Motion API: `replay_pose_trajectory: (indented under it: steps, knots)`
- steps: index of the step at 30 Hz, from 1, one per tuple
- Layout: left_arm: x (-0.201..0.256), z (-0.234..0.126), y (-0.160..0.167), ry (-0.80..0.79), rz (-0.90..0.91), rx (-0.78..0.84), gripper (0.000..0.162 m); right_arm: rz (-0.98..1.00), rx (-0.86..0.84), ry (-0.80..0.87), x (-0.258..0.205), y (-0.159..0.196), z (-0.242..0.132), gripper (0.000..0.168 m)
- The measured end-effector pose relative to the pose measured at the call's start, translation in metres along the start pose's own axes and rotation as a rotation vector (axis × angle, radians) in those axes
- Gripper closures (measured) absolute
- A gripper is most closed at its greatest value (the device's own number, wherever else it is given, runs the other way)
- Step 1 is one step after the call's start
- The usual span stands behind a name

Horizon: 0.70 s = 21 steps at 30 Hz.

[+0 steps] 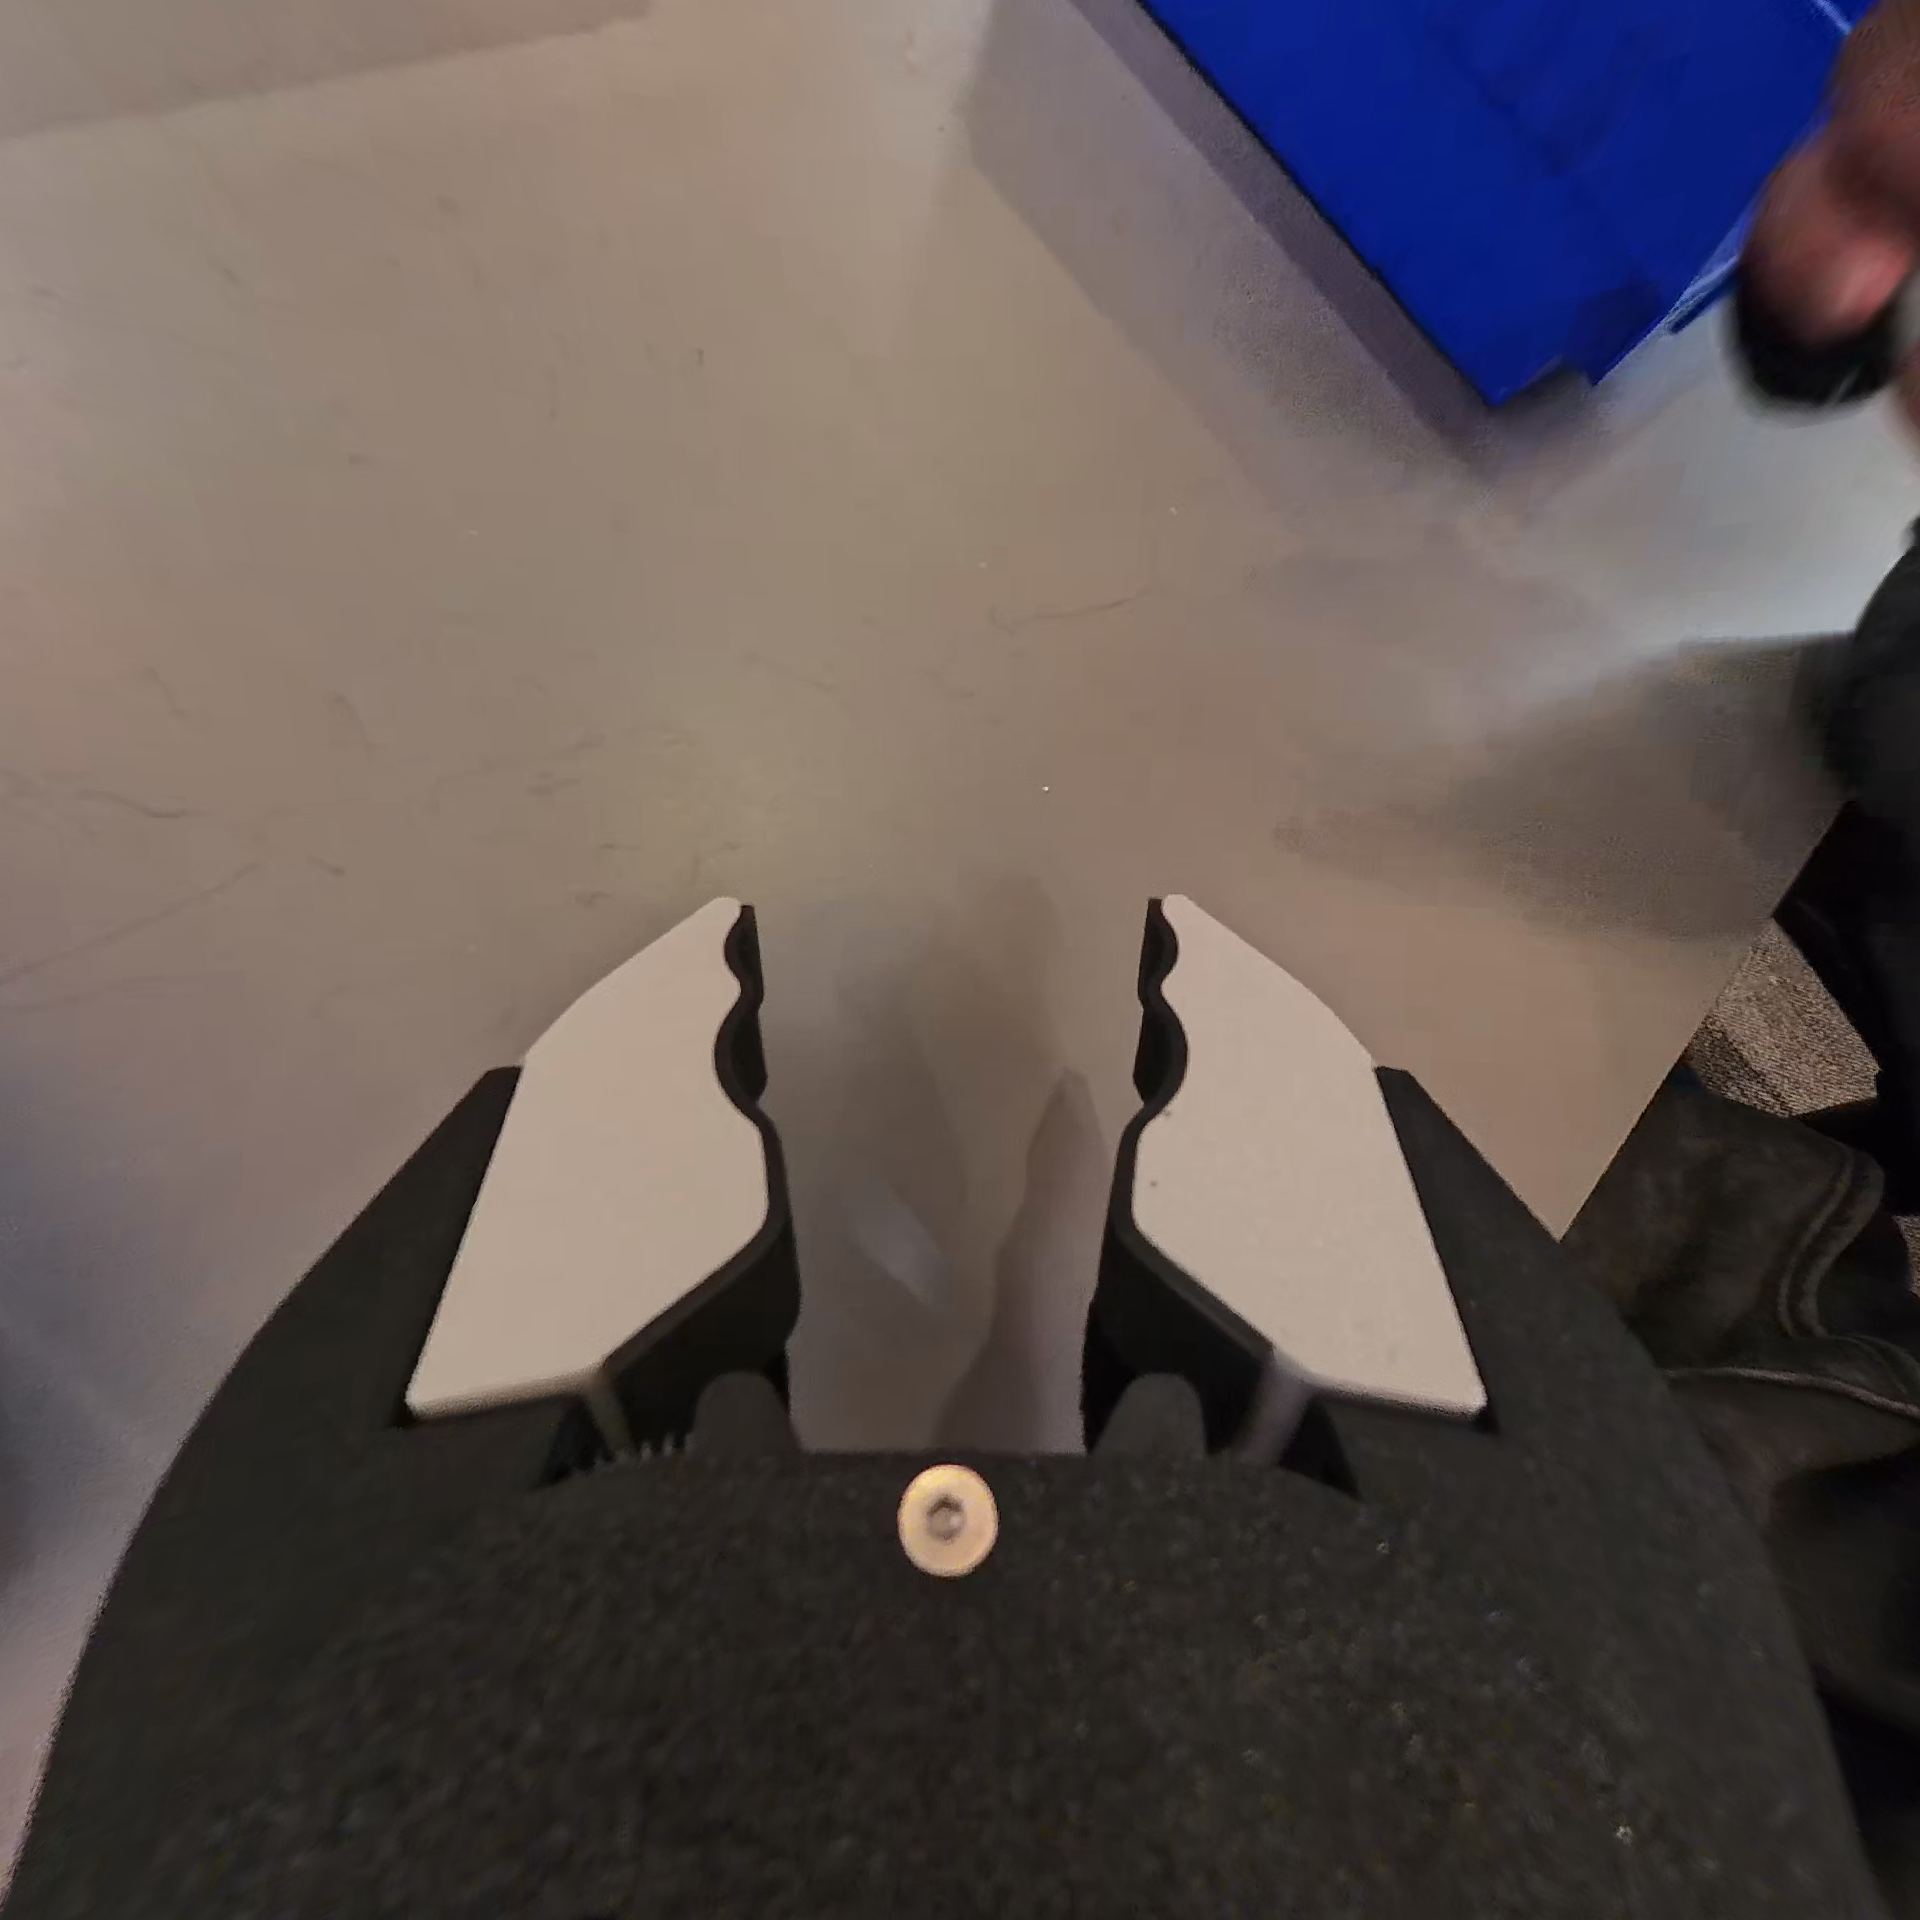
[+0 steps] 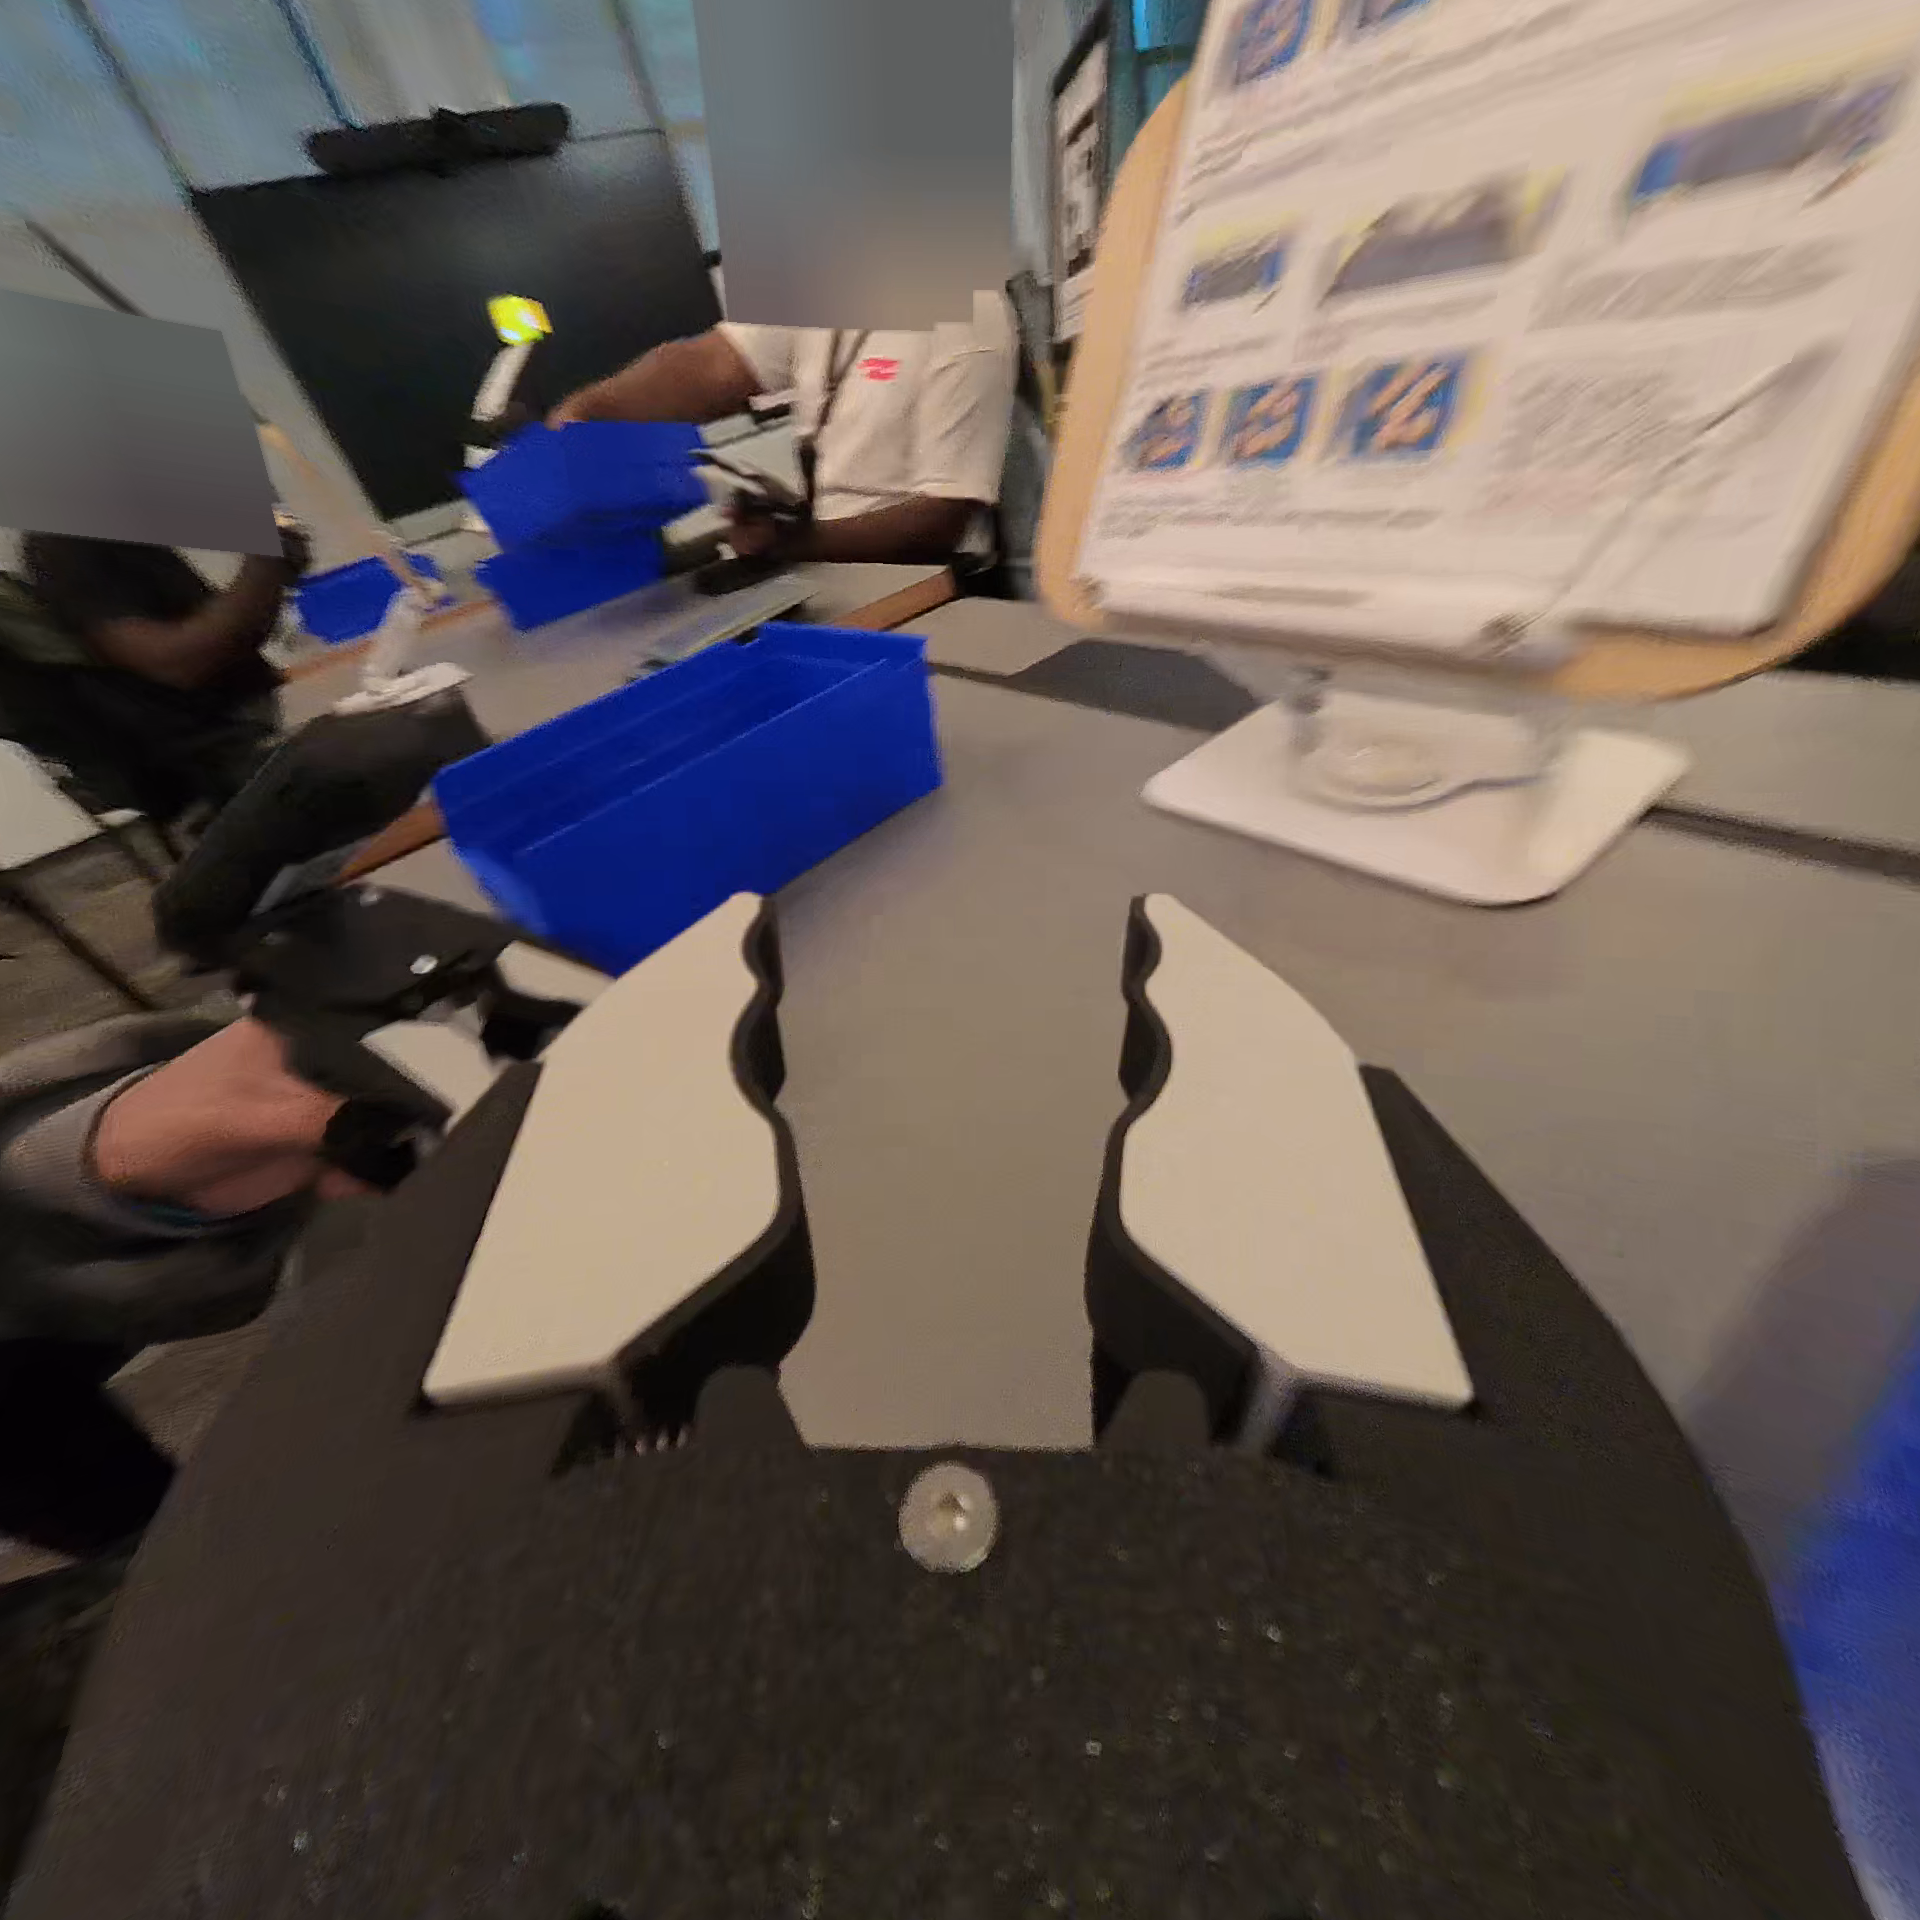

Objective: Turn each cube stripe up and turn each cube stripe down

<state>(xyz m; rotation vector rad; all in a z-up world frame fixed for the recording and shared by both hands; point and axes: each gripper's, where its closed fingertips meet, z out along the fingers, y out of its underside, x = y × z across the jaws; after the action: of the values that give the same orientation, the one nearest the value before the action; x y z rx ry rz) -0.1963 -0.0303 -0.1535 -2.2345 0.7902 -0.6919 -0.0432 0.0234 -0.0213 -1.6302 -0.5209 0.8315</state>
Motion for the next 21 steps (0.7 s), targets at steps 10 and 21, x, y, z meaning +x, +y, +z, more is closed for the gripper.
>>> replay_pose_trajectory:
  steps: [10,21]
  knots:
    - [-0.012,-0.094,-0.051,-0.025,0.212,0.137,0.106,0.090,-0.153,-0.111,-0.036,0.074,0.025,0.109]
    - [-0.197,-0.141,-0.047,-0.062,0.647,-0.405,0.101,0.104,-0.177,-0.136,-0.036,0.079,0.024,0.110]
